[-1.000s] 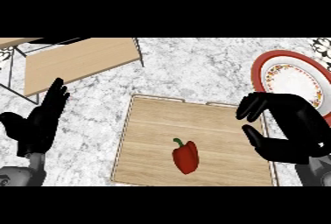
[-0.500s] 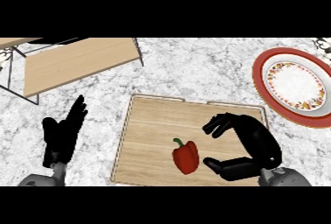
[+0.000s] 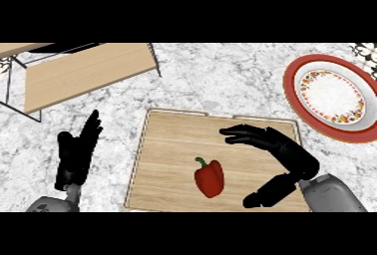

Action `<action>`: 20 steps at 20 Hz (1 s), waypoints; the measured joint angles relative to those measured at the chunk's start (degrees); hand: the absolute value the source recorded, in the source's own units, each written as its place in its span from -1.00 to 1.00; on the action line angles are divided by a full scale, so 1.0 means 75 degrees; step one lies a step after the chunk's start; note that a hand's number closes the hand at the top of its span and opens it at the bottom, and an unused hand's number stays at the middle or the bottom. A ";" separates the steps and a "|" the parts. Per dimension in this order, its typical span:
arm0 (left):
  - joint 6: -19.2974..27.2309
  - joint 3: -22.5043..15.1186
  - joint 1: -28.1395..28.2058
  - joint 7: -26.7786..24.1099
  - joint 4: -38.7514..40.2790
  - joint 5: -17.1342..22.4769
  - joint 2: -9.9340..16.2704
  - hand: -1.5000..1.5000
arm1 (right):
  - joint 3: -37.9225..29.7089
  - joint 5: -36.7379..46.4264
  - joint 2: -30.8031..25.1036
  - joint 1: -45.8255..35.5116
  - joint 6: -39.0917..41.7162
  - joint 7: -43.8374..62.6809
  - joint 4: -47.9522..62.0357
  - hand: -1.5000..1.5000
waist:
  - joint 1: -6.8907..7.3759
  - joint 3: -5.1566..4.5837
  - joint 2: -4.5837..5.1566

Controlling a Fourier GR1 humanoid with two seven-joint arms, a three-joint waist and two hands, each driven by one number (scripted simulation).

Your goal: Pick the bell pepper from the tray and place it in the plate

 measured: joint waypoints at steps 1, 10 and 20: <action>-0.0029 0.0008 0.0061 0.0029 -0.0094 0.0017 0.0024 0.00 | -0.0027 0.0190 -0.0105 -0.0174 -0.0022 0.0173 -0.0044 -1.00 | 0.0010 -0.0001 -0.0008; -0.0008 0.0032 0.0119 0.0096 -0.0121 -0.0134 -0.0101 0.00 | 0.0650 0.1512 -0.0663 -0.1106 0.0865 0.2274 -0.0930 -1.00 | -0.0020 -0.0010 -0.0029; -0.0202 0.0247 0.0234 -0.0100 -0.0030 -0.0361 -0.0378 0.00 | 0.1006 0.2331 0.0009 -0.1538 0.2224 0.3619 -0.0817 -1.00 | -0.0013 -0.0003 -0.0012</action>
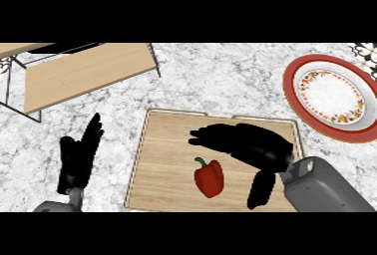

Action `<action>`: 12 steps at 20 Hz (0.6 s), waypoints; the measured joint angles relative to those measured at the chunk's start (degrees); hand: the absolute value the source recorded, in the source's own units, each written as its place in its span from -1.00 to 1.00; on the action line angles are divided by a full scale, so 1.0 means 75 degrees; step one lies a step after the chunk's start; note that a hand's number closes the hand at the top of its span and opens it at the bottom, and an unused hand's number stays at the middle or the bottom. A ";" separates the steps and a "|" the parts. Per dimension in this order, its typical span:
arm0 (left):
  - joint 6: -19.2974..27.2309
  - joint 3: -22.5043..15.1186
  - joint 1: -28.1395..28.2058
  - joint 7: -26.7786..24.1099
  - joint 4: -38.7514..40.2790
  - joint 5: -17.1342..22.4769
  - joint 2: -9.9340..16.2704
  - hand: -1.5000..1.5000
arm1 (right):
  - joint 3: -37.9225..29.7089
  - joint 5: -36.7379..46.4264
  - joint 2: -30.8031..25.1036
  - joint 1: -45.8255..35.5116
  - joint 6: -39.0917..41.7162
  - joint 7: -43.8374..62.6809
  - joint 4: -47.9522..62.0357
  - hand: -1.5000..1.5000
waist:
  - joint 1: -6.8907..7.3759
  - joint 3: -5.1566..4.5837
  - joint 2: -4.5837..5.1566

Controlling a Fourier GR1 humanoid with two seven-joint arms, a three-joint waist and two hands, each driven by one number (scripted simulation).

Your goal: Pick the bell pepper from the tray and place it in the plate

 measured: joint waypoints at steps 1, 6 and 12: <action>0.0051 -0.0048 -0.0020 0.0194 -0.0155 -0.0099 -0.0040 0.00 | -0.0031 0.0076 0.0048 0.0062 0.0086 0.0041 -0.0048 -1.00 | -0.0003 0.0000 0.0001; -0.0176 0.0170 0.0045 0.0219 -0.0176 -0.0248 -0.0132 0.00 | -0.0207 0.0676 0.0434 0.0079 0.0422 -0.0192 0.0324 -1.00 | -0.0004 0.0002 0.0004; -0.0422 0.0489 -0.0147 0.0178 0.0089 -0.0389 -0.0296 0.00 | -0.0188 0.1414 0.0959 0.0274 0.0543 -0.0452 0.0580 -1.00 | -0.0013 0.0001 0.0005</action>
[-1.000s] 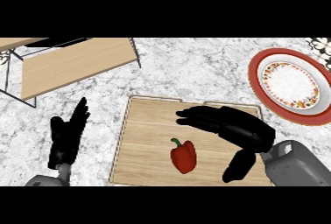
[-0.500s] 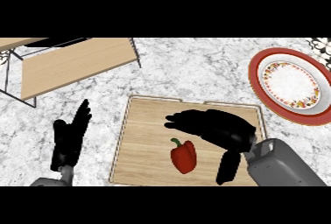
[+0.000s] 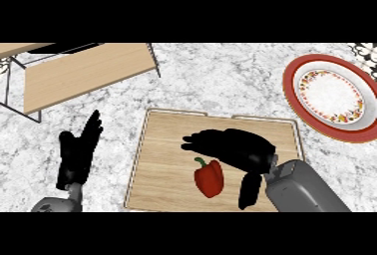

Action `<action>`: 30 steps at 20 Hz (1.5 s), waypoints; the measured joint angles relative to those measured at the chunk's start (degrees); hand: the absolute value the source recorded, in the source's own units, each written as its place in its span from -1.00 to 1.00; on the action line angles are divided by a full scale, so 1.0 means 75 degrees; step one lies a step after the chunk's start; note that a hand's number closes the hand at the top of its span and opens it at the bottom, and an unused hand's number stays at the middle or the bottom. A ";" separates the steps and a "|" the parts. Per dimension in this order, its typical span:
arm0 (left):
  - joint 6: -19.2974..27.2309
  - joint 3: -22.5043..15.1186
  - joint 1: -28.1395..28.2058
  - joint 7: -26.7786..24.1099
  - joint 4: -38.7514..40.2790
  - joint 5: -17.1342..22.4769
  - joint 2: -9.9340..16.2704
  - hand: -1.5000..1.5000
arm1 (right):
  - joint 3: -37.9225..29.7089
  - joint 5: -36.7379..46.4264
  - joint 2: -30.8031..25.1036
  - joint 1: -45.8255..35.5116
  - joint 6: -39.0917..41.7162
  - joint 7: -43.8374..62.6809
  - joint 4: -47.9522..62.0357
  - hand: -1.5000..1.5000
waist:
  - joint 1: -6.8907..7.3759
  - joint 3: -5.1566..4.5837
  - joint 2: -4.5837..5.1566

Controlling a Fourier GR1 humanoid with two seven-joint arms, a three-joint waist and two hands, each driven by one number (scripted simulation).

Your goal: Pick the bell pepper from the tray and place it in the plate

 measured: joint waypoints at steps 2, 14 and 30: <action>-0.0071 0.0062 0.0013 0.0041 -0.0039 -0.0084 -0.0059 0.00 | -0.0064 0.0205 0.0187 0.0025 0.0121 -0.0025 0.0072 -1.00 | 0.0001 0.0001 0.0000; -0.0364 0.0326 0.0155 0.0084 -0.0192 -0.0503 -0.0419 0.00 | -0.0306 0.1359 0.0806 0.0198 0.0197 -0.0689 0.0617 1.00 | 0.0004 0.0002 -0.0001; -0.0480 0.0613 -0.0046 0.0051 0.0006 -0.0689 -0.0567 0.00 | -0.2303 0.2499 0.0938 -0.0162 -0.1741 0.0039 0.1854 1.00 | -0.0021 0.0000 0.0038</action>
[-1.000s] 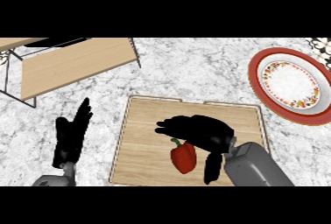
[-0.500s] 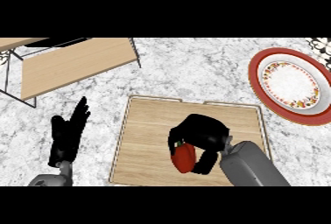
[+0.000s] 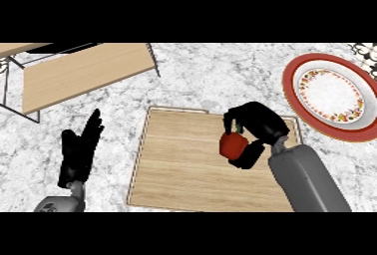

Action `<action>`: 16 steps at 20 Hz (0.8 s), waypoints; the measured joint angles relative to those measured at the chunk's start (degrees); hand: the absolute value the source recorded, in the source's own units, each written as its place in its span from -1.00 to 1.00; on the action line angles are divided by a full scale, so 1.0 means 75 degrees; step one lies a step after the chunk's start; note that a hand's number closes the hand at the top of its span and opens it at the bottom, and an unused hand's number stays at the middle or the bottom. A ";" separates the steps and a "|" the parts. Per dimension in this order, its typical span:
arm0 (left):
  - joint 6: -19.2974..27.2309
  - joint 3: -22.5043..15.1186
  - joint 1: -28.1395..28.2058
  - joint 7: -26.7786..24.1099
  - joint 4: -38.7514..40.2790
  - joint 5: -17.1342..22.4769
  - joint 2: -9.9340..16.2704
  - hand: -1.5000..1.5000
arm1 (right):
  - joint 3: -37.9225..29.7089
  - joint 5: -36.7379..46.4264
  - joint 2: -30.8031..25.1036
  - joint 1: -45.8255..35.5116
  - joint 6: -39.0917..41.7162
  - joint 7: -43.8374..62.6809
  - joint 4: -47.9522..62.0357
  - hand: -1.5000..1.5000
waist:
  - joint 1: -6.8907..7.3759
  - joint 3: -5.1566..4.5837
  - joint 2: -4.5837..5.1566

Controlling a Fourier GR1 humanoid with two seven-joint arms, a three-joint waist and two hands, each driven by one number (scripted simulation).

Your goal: Pick the bell pepper from the tray and place it in the plate

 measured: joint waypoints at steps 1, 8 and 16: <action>0.0017 -0.0019 0.0017 -0.0016 -0.0017 -0.0026 -0.0010 0.00 | -0.0329 0.0071 -0.0040 -0.0066 -0.0170 0.0407 0.0141 1.00 | -0.0003 -0.0001 0.0002; 0.0022 -0.0097 0.0082 0.0038 -0.0105 -0.0057 -0.0094 0.00 | -0.1677 0.0802 -0.0168 -0.1114 -0.1770 0.2282 0.0788 1.00 | 0.0094 0.0005 -0.0004; -0.0161 0.0061 0.0150 0.0005 -0.0120 0.0067 0.0019 0.00 | -0.2420 0.1289 -0.0462 -0.1712 -0.3078 0.3288 -0.0009 1.00 | 0.0017 0.0000 -0.0048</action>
